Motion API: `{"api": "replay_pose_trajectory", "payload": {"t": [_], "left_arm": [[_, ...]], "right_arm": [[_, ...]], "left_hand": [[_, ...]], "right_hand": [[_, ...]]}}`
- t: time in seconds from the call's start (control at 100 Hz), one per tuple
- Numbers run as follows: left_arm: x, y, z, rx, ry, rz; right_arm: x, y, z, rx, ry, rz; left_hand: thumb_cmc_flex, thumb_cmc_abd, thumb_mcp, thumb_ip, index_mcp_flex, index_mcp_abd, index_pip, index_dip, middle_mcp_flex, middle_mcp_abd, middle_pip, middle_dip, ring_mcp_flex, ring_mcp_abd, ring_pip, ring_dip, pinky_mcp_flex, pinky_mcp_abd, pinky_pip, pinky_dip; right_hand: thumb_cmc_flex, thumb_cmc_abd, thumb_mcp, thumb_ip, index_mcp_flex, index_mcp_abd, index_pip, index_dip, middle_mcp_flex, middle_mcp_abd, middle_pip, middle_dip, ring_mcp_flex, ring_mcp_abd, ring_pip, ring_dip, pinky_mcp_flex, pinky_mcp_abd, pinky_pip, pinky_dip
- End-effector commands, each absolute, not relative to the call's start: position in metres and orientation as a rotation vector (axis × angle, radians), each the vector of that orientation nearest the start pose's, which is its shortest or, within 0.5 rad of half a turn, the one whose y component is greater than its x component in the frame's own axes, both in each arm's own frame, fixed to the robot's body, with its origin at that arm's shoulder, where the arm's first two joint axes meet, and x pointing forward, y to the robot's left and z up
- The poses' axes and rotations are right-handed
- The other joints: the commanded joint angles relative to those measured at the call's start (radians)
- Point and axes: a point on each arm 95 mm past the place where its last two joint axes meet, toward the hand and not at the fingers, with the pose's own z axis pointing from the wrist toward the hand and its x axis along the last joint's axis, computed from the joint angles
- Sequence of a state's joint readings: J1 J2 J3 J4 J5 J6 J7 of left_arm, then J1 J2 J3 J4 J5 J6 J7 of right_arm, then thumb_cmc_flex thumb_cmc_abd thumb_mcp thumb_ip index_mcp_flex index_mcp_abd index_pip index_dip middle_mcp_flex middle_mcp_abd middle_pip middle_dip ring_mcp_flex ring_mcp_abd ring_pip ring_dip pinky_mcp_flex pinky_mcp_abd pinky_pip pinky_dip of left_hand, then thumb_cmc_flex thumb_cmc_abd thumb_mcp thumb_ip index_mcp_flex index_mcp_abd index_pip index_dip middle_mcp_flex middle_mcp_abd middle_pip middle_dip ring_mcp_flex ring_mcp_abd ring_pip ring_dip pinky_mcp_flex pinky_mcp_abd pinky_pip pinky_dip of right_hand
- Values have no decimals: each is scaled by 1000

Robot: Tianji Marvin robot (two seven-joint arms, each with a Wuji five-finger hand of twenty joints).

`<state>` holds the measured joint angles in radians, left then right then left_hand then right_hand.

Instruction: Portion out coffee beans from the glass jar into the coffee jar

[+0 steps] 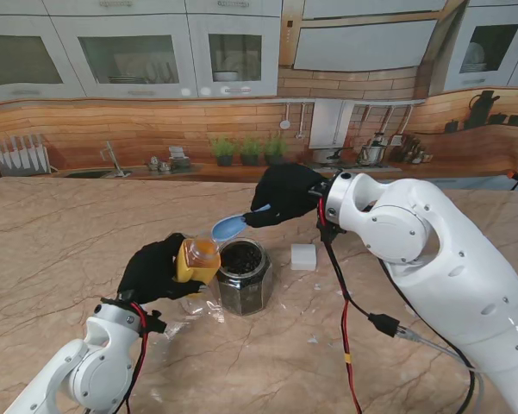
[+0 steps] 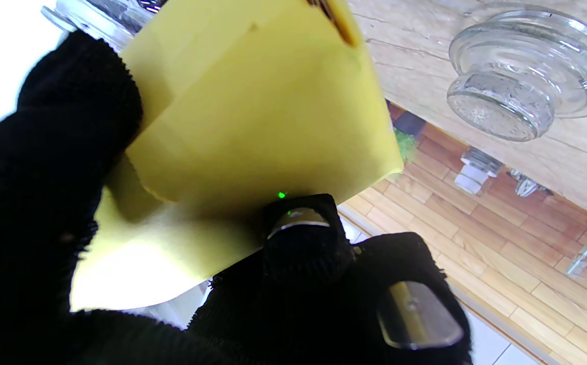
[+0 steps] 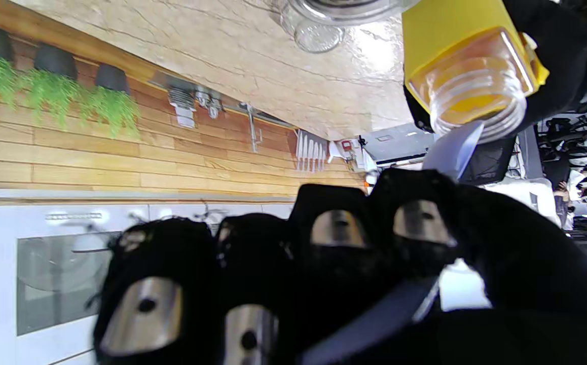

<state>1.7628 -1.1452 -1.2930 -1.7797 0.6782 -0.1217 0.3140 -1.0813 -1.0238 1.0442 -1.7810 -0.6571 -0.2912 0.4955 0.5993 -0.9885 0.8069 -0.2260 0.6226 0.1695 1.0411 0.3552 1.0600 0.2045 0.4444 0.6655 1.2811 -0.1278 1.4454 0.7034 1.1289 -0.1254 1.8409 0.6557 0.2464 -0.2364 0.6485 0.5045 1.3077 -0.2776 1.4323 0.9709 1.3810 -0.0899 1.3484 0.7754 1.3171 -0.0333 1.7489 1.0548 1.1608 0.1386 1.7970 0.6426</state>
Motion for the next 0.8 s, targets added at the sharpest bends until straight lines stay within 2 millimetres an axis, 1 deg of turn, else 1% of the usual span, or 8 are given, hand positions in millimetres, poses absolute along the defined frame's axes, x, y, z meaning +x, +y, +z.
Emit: {"api": "replay_pose_trajectory", "payload": {"t": [0.0,0.18,0.34,0.54,0.7,0.79], "left_arm": [[347,-10,-290,-1340,987,-1975],[344,-11,-288,-1326,984,-1993],[343,-12,-287,-1321,978,-2004],[340,-14,-288,-1323,974,-2018],[339,-15,-288,-1322,975,-2019],[338,-16,-289,-1320,976,-2021]], "right_arm": [[444,87,-141,730,2001,1744],[449,79,-155,754,2065,1625],[455,78,-165,745,2124,1518],[461,84,-175,731,2141,1431],[465,90,-177,705,2147,1388],[467,95,-177,686,2150,1368]], "left_hand": [[203,180,270,164,112,-258,226,68,146,-100,95,73,-5,70,-41,2,-22,-112,192,-5],[204,180,270,164,111,-258,225,68,147,-100,96,73,-5,69,-42,2,-22,-112,192,-5],[203,180,269,164,111,-257,226,68,146,-100,96,73,-5,70,-42,2,-23,-112,192,-5],[204,180,270,164,111,-257,225,68,146,-99,96,73,-5,68,-42,2,-22,-116,190,-6],[204,180,270,164,110,-259,226,69,146,-100,96,73,-5,69,-42,2,-22,-115,191,-5],[205,180,270,165,110,-259,225,68,145,-99,96,73,-5,68,-42,2,-22,-114,191,-5]], "right_hand": [[18,18,40,37,30,-40,22,10,72,62,42,4,0,-85,57,-3,30,-27,229,7],[20,16,39,34,29,-39,23,9,72,63,43,4,0,-83,58,-2,30,-24,230,6],[19,18,39,33,29,-38,23,9,72,61,44,5,0,-85,58,-2,30,-25,231,7],[17,17,41,34,29,-44,24,10,72,56,45,6,0,-95,57,0,31,-34,233,7],[17,15,41,34,29,-44,23,11,72,57,45,6,0,-96,57,1,31,-36,234,7],[13,17,42,35,28,-47,22,12,72,52,45,7,0,-103,57,2,32,-41,234,7]]}}
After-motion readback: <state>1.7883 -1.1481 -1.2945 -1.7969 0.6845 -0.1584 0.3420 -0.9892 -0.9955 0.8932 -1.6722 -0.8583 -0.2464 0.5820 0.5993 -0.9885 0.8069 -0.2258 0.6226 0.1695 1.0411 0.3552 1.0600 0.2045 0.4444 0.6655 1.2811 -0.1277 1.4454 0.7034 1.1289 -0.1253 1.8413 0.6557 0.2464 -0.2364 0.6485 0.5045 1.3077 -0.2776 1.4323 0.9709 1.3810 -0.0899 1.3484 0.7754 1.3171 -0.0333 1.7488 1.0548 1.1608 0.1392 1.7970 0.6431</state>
